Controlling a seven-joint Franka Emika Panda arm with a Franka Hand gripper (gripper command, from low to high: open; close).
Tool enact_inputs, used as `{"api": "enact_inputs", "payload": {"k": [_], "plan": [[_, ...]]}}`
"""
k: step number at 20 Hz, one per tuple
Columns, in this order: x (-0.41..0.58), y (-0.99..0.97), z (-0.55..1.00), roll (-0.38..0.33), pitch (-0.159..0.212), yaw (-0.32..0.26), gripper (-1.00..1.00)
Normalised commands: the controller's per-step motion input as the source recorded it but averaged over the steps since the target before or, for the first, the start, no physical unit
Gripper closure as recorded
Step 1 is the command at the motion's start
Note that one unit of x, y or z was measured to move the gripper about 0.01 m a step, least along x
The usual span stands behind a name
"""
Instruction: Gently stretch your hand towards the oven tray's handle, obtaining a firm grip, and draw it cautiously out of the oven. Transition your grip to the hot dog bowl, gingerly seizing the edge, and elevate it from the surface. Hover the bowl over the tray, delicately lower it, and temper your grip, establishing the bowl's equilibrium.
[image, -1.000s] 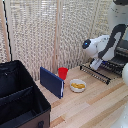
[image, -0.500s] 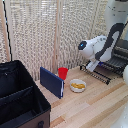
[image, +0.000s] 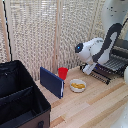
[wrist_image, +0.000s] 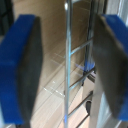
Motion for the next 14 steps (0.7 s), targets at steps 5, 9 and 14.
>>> {"api": "enact_inputs", "payload": {"k": [5, 9, 14], "plan": [[0.026, 0.22, 0.22, 0.015, -0.031, -0.07, -1.0], [0.099, 0.37, 0.46, -0.033, -0.06, -0.15, -1.0], [0.037, 0.38, 0.57, 0.032, -0.051, -0.217, -1.0]]}}
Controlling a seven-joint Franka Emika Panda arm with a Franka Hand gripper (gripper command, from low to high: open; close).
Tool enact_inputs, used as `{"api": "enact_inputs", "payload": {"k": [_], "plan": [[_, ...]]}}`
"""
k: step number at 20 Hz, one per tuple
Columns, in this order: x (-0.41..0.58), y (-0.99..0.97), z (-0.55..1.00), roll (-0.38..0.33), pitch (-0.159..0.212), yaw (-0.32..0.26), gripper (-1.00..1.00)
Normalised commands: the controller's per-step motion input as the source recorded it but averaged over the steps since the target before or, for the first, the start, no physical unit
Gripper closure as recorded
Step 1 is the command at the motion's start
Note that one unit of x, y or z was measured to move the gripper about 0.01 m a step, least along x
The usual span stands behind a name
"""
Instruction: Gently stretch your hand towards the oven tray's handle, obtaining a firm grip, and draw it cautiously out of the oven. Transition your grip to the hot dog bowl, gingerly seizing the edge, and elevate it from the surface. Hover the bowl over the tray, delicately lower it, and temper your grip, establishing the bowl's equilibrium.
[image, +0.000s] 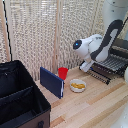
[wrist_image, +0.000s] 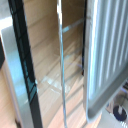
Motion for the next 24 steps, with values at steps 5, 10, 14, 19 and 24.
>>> {"api": "enact_inputs", "payload": {"k": [5, 10, 14, 19, 24], "plan": [[-0.001, 0.25, 0.5, 0.147, -0.039, -0.257, -1.0], [-0.013, 0.17, 0.43, 0.213, -0.006, -0.252, -1.0], [0.0, 0.14, 0.36, 0.229, 0.003, -0.247, -1.0], [0.0, 0.11, 0.25, 0.253, 0.046, -0.238, -1.0], [0.0, 0.2, 0.09, 0.225, 0.068, -0.221, -1.0]]}}
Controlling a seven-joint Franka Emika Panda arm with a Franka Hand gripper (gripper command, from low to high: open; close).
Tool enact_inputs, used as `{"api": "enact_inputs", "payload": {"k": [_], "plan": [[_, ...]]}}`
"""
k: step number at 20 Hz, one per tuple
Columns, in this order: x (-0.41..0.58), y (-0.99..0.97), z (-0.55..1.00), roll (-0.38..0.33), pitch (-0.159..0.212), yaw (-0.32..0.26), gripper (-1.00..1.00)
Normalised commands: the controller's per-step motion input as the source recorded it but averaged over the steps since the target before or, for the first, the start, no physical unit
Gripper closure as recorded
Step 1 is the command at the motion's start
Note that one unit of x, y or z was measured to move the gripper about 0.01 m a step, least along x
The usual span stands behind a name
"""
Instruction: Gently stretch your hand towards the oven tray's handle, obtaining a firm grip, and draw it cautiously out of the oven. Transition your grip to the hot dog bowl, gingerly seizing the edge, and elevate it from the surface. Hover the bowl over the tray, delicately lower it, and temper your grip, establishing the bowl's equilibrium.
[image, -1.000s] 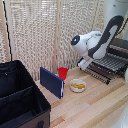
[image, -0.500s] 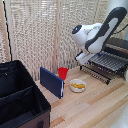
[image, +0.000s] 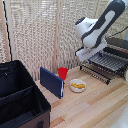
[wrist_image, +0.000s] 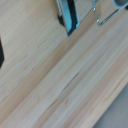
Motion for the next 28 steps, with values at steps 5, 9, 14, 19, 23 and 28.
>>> {"api": "enact_inputs", "payload": {"k": [5, 9, 14, 19, 23, 28], "plan": [[-0.013, 0.35, 0.0, 0.191, 0.058, -0.196, -1.0], [-0.009, 0.53, -0.05, 0.157, 0.022, -0.151, -1.0], [0.0, 0.47, -0.13, 0.107, 0.003, -0.112, -1.0], [0.0, 0.29, -0.24, 0.051, 0.01, -0.031, -1.0], [0.0, 0.14, -0.35, 0.07, 0.0, -0.005, -1.0], [-0.023, 0.04, -0.38, 0.058, -0.007, 0.02, -1.0]]}}
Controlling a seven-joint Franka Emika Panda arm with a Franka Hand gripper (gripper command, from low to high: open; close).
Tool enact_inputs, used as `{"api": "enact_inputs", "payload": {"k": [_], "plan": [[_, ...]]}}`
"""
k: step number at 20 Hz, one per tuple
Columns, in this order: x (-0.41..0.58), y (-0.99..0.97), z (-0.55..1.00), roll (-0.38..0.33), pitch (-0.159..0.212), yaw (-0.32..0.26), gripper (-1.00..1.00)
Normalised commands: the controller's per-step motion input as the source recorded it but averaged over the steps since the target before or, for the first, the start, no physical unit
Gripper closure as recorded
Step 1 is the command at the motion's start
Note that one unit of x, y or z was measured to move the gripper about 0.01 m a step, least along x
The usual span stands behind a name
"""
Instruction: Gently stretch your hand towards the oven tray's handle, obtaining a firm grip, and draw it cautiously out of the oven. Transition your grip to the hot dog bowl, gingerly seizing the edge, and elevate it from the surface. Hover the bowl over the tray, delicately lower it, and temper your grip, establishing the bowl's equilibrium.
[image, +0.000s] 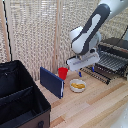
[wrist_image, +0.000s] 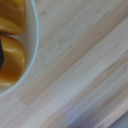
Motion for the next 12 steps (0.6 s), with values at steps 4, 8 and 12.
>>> {"api": "enact_inputs", "payload": {"k": [4, 8, 12], "plan": [[-0.051, 0.0, -0.33, 0.031, -0.039, 0.057, -1.0], [-0.114, -0.02, -0.26, 0.008, -0.07, 0.088, -1.0], [-0.157, -0.17, -0.18, 0.035, -0.138, 0.156, -1.0]]}}
